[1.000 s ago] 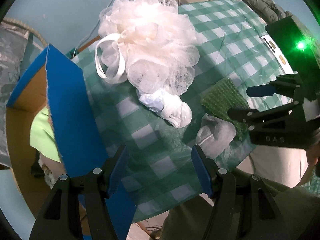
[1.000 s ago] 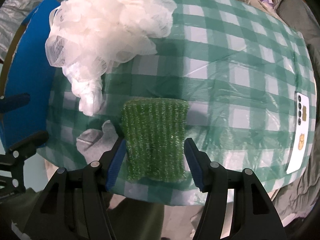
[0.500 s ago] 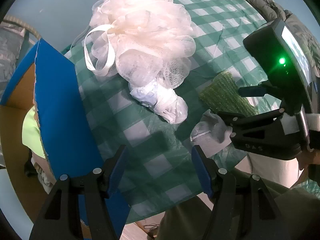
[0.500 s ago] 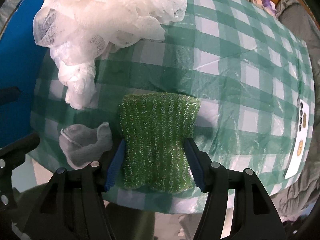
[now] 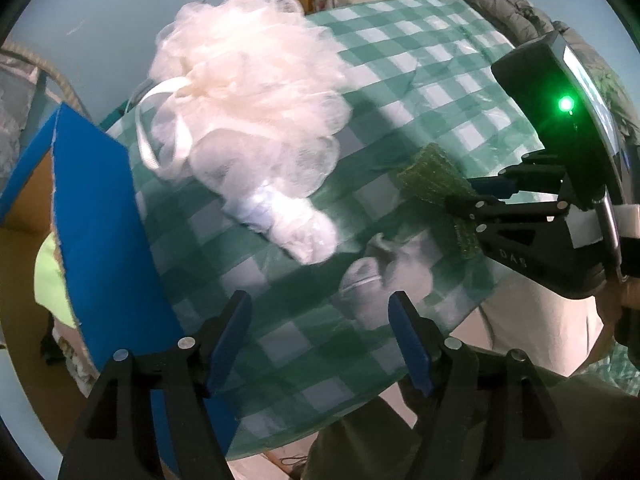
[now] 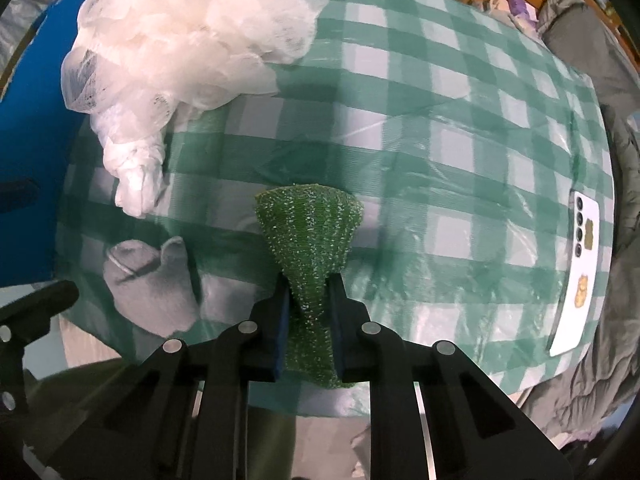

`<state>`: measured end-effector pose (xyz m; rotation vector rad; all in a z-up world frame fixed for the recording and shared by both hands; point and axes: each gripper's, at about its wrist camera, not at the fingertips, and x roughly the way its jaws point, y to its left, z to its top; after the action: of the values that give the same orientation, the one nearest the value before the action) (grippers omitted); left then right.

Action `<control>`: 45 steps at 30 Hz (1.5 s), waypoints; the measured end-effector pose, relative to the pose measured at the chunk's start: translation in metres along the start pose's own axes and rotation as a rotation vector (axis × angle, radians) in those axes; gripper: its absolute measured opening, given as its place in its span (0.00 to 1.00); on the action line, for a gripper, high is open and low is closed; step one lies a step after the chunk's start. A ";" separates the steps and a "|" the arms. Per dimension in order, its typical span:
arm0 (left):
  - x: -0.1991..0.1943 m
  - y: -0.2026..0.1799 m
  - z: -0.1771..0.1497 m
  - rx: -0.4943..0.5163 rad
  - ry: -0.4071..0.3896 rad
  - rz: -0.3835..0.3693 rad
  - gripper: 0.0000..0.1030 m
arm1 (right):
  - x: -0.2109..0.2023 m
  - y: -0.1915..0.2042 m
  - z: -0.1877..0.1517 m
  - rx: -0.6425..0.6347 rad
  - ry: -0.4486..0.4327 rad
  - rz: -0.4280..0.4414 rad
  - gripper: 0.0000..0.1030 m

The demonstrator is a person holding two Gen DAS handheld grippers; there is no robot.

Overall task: Organize soft objects
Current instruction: 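Grasp the green knitted scrubber with the right gripper while the left grasps the grey sock, then carry the green scrubber and grey sock over the box with both grippers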

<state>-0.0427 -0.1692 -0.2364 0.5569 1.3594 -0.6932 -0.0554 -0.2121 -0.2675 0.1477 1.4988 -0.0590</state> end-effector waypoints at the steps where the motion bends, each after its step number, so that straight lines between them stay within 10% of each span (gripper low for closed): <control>1: 0.000 -0.002 0.000 0.004 0.000 -0.002 0.71 | -0.001 -0.003 -0.001 0.003 -0.001 0.001 0.15; 18: 0.052 -0.042 0.007 0.096 0.088 0.017 0.76 | -0.020 -0.043 -0.029 0.041 -0.031 0.018 0.14; 29: 0.056 -0.050 -0.003 0.124 0.077 0.028 0.36 | -0.026 -0.050 -0.032 0.017 -0.044 0.024 0.14; 45: 0.013 -0.031 -0.025 0.070 0.000 0.073 0.29 | -0.061 -0.040 -0.011 -0.016 -0.085 0.035 0.14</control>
<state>-0.0809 -0.1742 -0.2513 0.6588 1.3123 -0.6833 -0.0763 -0.2532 -0.2099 0.1569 1.4113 -0.0244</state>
